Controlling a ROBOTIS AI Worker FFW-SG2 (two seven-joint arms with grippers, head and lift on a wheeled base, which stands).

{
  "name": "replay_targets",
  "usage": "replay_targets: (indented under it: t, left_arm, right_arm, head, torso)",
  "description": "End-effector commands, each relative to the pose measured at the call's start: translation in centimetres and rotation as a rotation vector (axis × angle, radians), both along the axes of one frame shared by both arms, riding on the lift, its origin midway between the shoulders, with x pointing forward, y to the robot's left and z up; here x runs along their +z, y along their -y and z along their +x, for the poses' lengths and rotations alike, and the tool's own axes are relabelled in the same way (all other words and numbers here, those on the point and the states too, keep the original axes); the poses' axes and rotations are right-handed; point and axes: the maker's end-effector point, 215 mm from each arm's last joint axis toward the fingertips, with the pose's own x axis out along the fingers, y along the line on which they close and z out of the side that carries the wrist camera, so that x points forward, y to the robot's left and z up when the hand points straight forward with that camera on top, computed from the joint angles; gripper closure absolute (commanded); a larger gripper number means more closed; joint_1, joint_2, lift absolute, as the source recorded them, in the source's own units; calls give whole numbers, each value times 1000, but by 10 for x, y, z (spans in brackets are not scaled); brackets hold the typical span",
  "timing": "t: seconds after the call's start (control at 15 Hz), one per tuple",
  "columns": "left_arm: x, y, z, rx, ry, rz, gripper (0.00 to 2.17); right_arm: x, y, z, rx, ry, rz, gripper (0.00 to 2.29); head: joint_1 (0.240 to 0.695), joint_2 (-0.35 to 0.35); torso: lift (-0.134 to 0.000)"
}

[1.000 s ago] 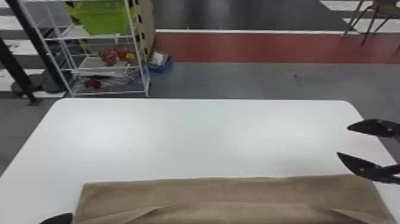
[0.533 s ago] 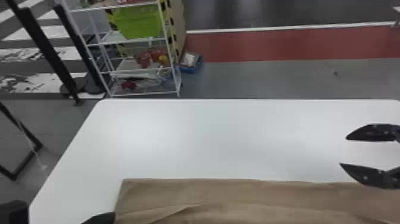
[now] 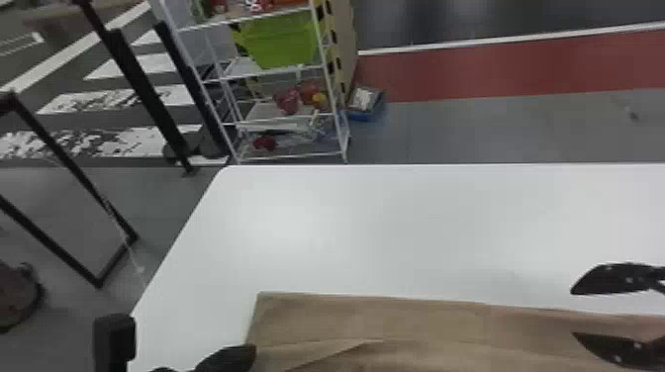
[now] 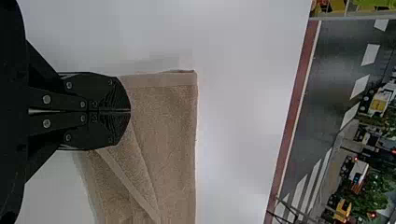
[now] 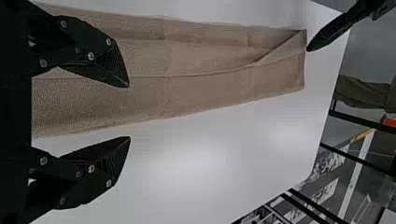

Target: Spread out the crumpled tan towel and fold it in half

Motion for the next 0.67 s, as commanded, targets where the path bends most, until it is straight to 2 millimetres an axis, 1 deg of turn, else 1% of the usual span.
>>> replay_targets:
  t: [0.0, 0.07, 0.13, 0.27, 0.33, 0.53, 0.6]
  left_arm:
    - [2, 3, -1, -1, -3, -3, 1409]
    - [2, 3, -2, -1, -5, -3, 1409]
    - [2, 2, -2, -1, -5, -1, 1409]
    - [1, 3, -3, -2, -10, -6, 1396]
    - [1, 3, -3, -1, -12, -7, 1396]
    - [0, 2, -3, 1, -11, -2, 1396]
    - [0, 2, -3, 1, -12, -1, 1396]
  right_arm:
    - [-12, -7, -4, 20, -48, 5, 586]
    - [-21, -13, -8, 27, -93, 22, 589]
    - [-32, -18, -12, 35, -128, 20, 640]
    - [-49, -35, -18, 69, -176, 23, 650]
    - [-56, -41, -19, 75, -203, 22, 650]
    - [-61, -59, -16, 94, -228, 28, 650]
    - [-64, -60, -13, 92, -238, 26, 650]
  head:
    - [695, 289]
    - [695, 292]
    - [695, 296]
    - [695, 309]
    - [695, 331]
    - [695, 350]
    - [695, 350]
  torso:
    - [-122]
    - [-122]
    - [-122]
    - [-122]
    - [-122]
    - [-122]
    - [-122]
